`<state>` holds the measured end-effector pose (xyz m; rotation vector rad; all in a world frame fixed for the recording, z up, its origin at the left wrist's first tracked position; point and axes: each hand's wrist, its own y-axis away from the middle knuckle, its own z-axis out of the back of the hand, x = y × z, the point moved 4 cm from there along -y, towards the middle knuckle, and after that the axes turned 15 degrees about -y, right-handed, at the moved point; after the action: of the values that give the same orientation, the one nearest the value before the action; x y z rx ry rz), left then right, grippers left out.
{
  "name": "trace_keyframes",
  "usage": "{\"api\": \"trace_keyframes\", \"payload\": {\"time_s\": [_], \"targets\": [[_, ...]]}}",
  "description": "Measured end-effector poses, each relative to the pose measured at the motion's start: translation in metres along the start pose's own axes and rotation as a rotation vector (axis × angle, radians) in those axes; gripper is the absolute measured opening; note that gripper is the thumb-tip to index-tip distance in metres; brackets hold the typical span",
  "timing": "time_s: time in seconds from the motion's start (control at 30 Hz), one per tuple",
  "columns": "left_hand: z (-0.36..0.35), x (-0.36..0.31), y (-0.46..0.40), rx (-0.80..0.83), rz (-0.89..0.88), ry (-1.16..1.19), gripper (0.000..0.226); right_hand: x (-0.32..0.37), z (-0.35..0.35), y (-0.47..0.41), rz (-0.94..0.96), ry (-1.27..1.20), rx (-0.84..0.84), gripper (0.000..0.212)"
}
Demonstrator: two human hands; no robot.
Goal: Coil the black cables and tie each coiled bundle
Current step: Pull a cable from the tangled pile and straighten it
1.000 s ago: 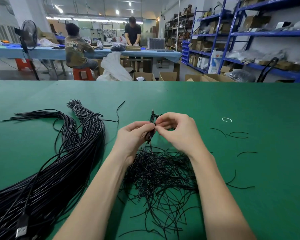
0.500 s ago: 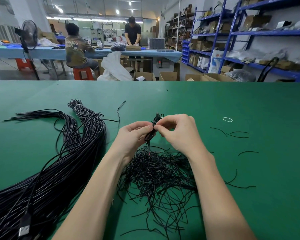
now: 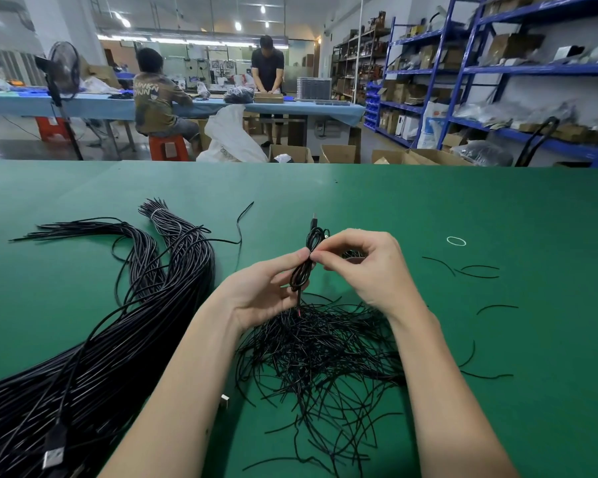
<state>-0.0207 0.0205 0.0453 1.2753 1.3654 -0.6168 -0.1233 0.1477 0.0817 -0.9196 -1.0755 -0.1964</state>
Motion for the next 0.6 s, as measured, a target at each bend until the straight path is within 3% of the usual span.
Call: {"api": "trace_keyframes", "payload": {"time_s": [0.27,0.6], "targets": [[-0.0034,0.0042,-0.002,0.02,0.033,0.093,0.006,0.0033,0.0041,-0.0031,0.023,0.036,0.029,0.013],[0.0041,0.0006,0.0009,0.084,0.026,-0.024,0.019,0.009,-0.0056,-0.0029,0.089,0.119,0.046,0.009]]}}
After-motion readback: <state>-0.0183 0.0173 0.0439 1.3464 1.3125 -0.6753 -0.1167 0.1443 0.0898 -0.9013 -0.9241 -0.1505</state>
